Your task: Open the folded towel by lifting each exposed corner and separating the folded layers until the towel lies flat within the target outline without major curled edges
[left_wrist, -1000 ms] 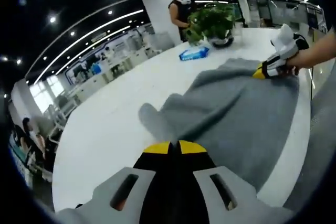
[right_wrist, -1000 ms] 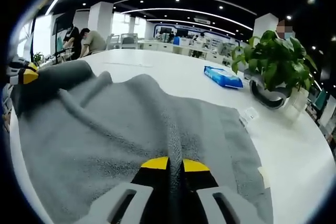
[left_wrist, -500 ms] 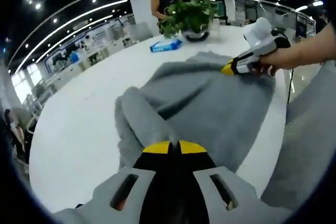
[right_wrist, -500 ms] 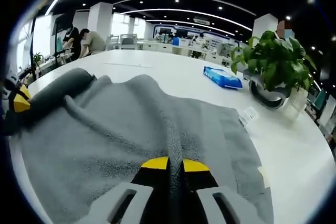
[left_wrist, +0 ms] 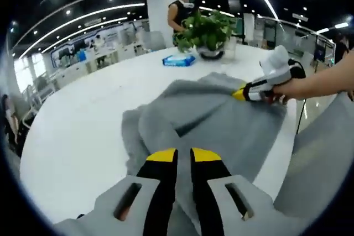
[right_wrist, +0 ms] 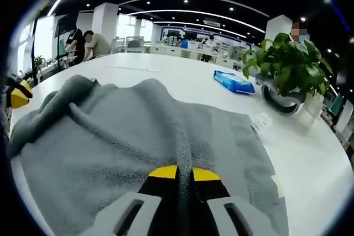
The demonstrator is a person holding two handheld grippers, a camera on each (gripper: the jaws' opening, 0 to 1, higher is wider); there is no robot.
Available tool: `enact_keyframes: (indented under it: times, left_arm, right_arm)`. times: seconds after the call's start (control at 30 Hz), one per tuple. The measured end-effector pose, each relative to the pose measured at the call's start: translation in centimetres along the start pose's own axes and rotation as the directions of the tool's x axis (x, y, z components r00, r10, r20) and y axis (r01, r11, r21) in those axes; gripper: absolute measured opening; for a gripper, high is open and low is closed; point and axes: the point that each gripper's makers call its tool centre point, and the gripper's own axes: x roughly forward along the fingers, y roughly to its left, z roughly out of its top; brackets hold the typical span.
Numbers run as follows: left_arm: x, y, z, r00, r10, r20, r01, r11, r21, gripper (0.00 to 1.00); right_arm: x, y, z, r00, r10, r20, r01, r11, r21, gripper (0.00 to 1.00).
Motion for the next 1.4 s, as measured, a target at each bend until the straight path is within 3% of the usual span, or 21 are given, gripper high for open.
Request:
enact_keyframes:
  times: [0.13,0.2,0.27,0.37,0.47,0.6,0.73,0.93,1.1,1.2,1.27,1.33,1.4]
  left_arm:
    - [0.8,1.5,-2.4,0.995,0.035,-0.089,-0.037,0.999,-0.026,0.09]
    - [1.2,1.9,-3.2,0.993,0.044,-0.106,-0.05,0.997,-0.054,0.1]
    - [1.5,2.1,-4.2,0.989,0.051,-0.138,-0.063,0.995,-0.082,0.15]
    - [2.3,1.5,-5.6,0.982,0.008,-0.191,-0.04,0.985,-0.167,0.2]
    - [3.0,0.9,-6.5,0.975,-0.007,-0.221,-0.037,0.98,-0.195,0.2]
    - [3.2,-0.3,-5.9,0.976,-0.011,-0.217,-0.026,0.985,-0.169,0.13]
    - [3.5,-1.1,-4.6,0.984,-0.002,-0.179,-0.005,0.999,-0.042,0.1]
    - [3.9,-4.4,-3.1,0.986,-0.075,-0.149,0.07,0.997,-0.04,0.11]
    - [4.4,-7.3,-2.9,0.978,-0.145,-0.149,0.144,0.989,-0.02,0.11]
    - [4.4,-8.1,-3.0,0.976,-0.156,-0.151,0.158,0.987,-0.002,0.11]
    - [4.1,-9.5,-2.2,0.966,-0.232,-0.112,0.229,0.973,-0.034,0.11]
    - [3.9,-10.5,-2.2,0.953,-0.278,-0.124,0.272,0.96,-0.057,0.11]
    - [4.0,-9.9,-2.3,0.962,-0.239,-0.132,0.236,0.971,-0.041,0.11]
  right_arm:
    - [0.0,0.0,0.0,1.0,-0.001,0.001,0.001,1.0,0.0,0.04]
    - [0.0,0.0,0.0,1.0,-0.001,0.001,0.001,1.0,0.0,0.04]
    - [0.0,0.0,0.0,1.0,-0.002,0.001,0.002,1.0,-0.001,0.04]
    - [0.0,0.0,0.0,1.0,-0.002,0.0,0.002,1.0,0.0,0.04]
    - [0.0,0.0,0.0,1.0,-0.003,0.001,0.003,1.0,-0.002,0.04]
    - [0.0,0.0,0.0,1.0,-0.003,0.001,0.003,1.0,-0.003,0.04]
    - [0.0,0.1,0.0,1.0,-0.006,0.003,0.006,1.0,-0.004,0.04]
    - [0.0,0.0,0.0,1.0,-0.007,0.004,0.007,1.0,-0.004,0.04]
    - [0.1,0.0,0.0,1.0,-0.008,0.003,0.008,1.0,-0.004,0.04]
    - [0.0,0.0,0.0,1.0,-0.008,0.003,0.008,1.0,-0.004,0.04]
    - [0.0,0.1,0.0,1.0,-0.008,0.004,0.008,1.0,-0.005,0.04]
    - [0.0,0.1,0.0,1.0,-0.009,0.005,0.009,1.0,-0.006,0.04]
    - [0.0,0.1,0.0,1.0,-0.01,0.005,0.01,1.0,-0.005,0.04]
